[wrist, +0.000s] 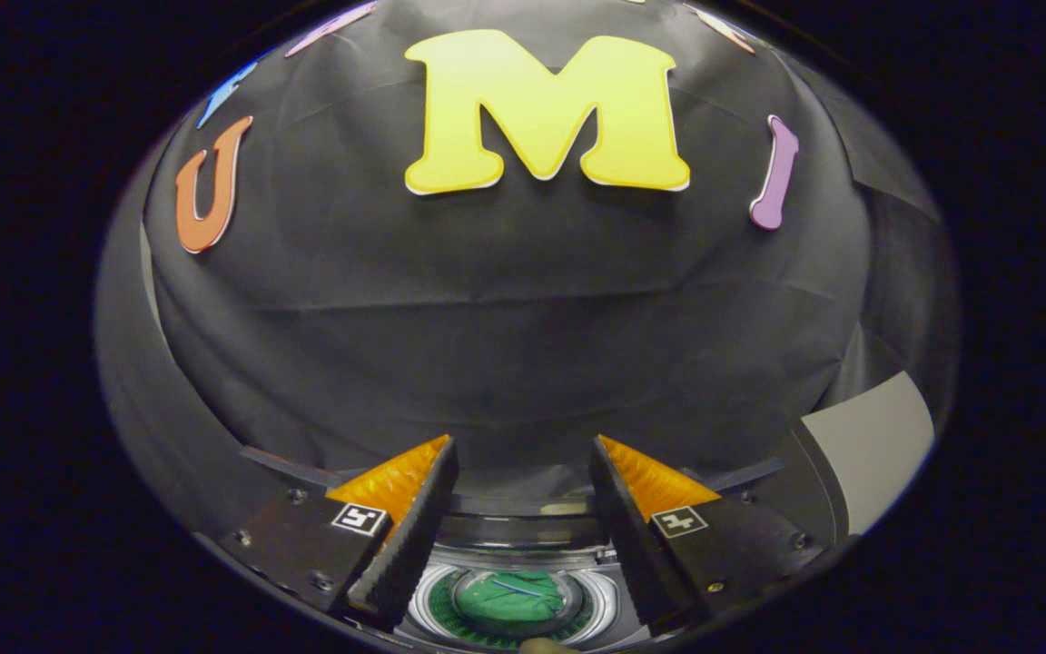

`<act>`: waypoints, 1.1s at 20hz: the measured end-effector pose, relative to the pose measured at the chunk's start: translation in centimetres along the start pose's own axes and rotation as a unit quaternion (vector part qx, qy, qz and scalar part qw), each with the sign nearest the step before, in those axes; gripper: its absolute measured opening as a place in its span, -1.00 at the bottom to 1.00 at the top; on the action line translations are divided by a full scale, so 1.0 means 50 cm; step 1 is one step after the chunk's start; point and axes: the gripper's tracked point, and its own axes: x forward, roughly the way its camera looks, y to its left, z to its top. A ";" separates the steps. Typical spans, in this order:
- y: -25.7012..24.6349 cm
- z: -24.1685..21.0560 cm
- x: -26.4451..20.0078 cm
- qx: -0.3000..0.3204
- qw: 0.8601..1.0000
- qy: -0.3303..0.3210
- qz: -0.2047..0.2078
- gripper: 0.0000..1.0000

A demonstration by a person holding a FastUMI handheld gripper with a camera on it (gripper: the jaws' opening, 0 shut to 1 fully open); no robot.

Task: Put the clothes into the washing machine and then close the washing machine lid.

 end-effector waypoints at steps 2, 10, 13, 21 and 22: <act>0.000 -0.013 -0.018 -0.005 1.000 -0.007 0.003 0.83; 0.003 -0.070 -0.085 -0.011 1.000 -0.011 0.014 0.83; 0.002 -0.096 -0.108 -0.011 1.000 -0.005 0.019 0.83; 0.003 -0.188 -0.160 -0.017 0.999 0.030 0.032 0.82; 0.002 -0.213 -0.163 -0.022 0.998 0.043 0.030 0.82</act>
